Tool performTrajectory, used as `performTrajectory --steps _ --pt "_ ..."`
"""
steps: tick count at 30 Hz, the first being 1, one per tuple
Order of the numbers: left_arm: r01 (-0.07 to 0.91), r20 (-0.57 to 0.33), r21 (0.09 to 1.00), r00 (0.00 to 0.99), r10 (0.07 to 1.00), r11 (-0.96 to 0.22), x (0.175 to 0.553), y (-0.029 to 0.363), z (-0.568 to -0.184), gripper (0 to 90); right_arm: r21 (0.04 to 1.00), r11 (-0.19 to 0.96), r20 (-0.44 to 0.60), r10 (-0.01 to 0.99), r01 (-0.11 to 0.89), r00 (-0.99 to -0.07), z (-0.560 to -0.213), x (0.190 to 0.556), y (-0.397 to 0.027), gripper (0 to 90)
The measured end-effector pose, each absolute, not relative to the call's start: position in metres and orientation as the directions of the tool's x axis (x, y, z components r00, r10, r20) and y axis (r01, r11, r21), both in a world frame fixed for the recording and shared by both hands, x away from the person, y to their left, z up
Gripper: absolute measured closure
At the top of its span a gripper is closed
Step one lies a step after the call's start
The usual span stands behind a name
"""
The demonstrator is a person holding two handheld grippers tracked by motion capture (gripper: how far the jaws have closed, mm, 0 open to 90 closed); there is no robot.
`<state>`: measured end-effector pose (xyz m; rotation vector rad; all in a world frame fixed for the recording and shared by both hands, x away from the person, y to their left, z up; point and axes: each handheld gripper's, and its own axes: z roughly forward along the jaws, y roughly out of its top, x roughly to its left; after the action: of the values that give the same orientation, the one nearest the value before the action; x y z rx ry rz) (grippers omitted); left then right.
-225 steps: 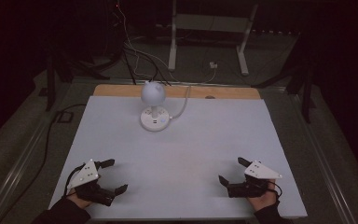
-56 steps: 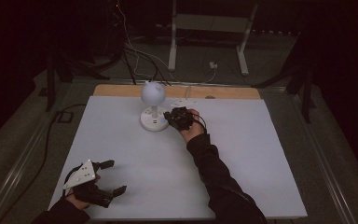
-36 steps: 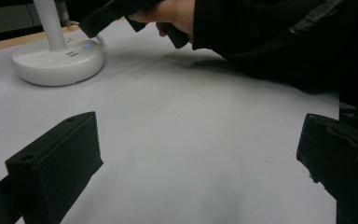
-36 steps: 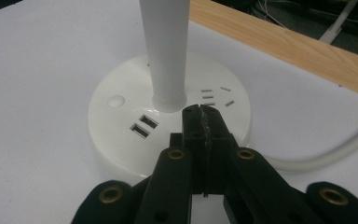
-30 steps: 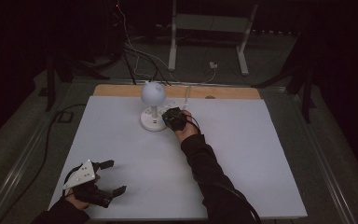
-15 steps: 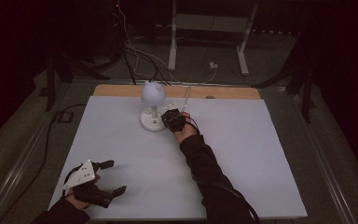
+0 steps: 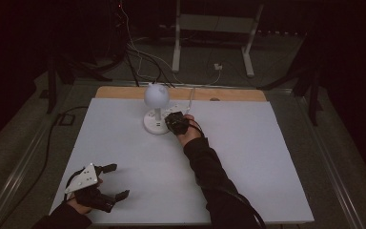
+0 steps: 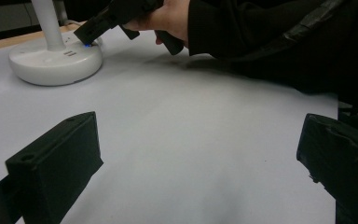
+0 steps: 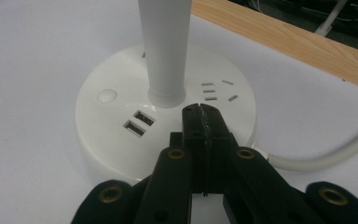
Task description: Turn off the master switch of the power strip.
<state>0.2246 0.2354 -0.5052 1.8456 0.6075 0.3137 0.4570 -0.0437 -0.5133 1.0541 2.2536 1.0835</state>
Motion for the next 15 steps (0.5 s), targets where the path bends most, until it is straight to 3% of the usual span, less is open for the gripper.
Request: performTrajectory --steps 15 --pt "0.255 -0.076 0.932 0.832 0.549 -0.258 0.2247 0.2348 -0.5053 0.3 0.783 0.424 -0.063 0.782 0.455 -0.62 -0.5131 0.4561 -0.0425 90.0"
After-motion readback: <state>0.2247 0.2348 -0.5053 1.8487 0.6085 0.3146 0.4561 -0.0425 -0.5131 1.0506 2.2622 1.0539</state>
